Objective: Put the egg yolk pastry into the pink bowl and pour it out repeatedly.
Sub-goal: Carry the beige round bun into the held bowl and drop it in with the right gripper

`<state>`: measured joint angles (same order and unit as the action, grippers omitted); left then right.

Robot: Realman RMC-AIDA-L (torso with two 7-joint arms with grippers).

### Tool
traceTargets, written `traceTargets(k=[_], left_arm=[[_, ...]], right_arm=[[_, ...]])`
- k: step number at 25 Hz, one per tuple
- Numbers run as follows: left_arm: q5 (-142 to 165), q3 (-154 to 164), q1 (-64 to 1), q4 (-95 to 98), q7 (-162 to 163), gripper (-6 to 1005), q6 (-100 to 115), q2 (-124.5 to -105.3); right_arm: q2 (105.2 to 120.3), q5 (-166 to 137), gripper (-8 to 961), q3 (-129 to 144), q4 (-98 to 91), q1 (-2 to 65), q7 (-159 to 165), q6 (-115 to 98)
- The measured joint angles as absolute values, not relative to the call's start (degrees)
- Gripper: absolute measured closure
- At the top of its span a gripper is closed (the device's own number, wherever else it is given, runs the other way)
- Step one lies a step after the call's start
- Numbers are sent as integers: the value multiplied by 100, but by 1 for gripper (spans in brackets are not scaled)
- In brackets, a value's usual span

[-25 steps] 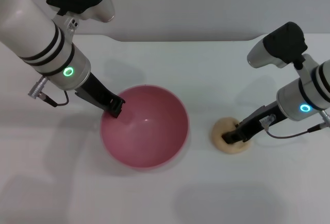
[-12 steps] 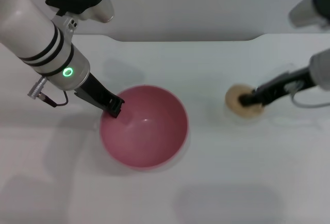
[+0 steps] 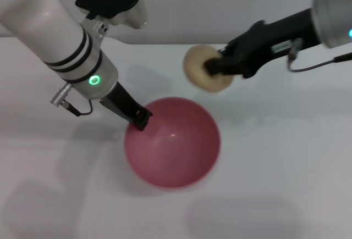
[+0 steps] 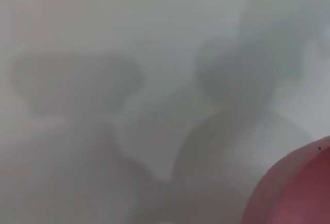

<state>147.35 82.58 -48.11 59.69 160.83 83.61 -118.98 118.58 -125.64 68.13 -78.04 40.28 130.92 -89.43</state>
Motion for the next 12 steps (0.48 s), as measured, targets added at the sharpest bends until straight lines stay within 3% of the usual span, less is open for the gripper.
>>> traceTargets(k=[12], left_arm=[[14462,8277,-4857,5999,16067,1001,8192,-11895]], right_arm=[[11879,-12736,835,8331,-6810,4459,13102,-8221]])
